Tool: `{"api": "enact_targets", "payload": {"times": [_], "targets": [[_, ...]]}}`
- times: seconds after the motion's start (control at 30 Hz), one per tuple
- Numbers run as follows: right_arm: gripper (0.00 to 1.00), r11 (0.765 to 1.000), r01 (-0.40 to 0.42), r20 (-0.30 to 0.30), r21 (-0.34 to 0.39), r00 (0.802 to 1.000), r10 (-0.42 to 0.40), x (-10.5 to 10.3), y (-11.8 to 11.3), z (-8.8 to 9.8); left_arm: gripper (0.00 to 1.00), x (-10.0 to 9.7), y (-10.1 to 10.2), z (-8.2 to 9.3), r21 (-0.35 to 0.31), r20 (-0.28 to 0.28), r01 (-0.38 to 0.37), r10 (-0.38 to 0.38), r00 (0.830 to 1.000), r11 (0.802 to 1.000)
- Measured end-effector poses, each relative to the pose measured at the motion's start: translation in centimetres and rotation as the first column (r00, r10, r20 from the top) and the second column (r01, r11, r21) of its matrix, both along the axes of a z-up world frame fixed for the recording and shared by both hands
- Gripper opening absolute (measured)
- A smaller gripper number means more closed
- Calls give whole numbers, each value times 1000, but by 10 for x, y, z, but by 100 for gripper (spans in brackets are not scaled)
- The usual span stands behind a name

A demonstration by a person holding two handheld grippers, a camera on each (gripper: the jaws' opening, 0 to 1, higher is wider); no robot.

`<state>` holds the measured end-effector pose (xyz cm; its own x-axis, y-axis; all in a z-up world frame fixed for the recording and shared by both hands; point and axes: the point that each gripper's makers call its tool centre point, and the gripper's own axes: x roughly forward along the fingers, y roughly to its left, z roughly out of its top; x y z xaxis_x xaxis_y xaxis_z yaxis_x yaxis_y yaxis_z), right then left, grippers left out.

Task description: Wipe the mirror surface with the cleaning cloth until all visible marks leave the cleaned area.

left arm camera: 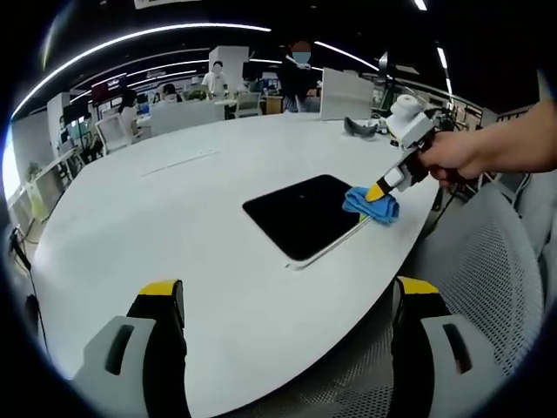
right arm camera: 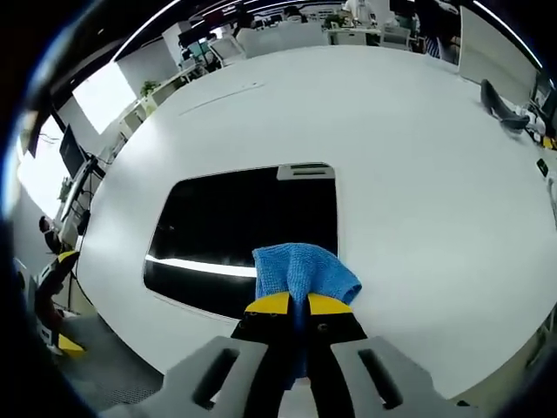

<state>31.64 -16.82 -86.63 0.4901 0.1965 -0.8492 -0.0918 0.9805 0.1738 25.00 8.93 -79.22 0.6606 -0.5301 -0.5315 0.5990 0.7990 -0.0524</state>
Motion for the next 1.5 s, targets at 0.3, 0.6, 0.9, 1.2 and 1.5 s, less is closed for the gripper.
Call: {"api": "enact_targets", "payload": {"times": [0.3, 0.6, 0.9, 1.2, 1.5], "targets": [[0, 1000, -3, 1, -12, 1000, 3, 17, -1, 0, 99, 1, 1, -1, 4, -1, -9, 9, 1000, 1000], [0, 1000, -4, 3, -22, 1000, 4, 35, -3, 0, 99, 2, 3, -3, 11, -14, -18, 19, 1000, 1000], [0, 1000, 4, 0, -18, 1000, -4, 48, -6, 0, 99, 3, 3, -4, 18, -10, -17, 17, 1000, 1000], [0, 1000, -4, 2, -31, 1000, 5, 62, -7, 0, 99, 2, 2, -6, 28, -13, -8, 8, 1000, 1000], [0, 999, -16, 1, -48, 1000, 16, 77, -9, 0, 99, 4, 3, -3, 29, 1, -17, 17, 1000, 999]]}}
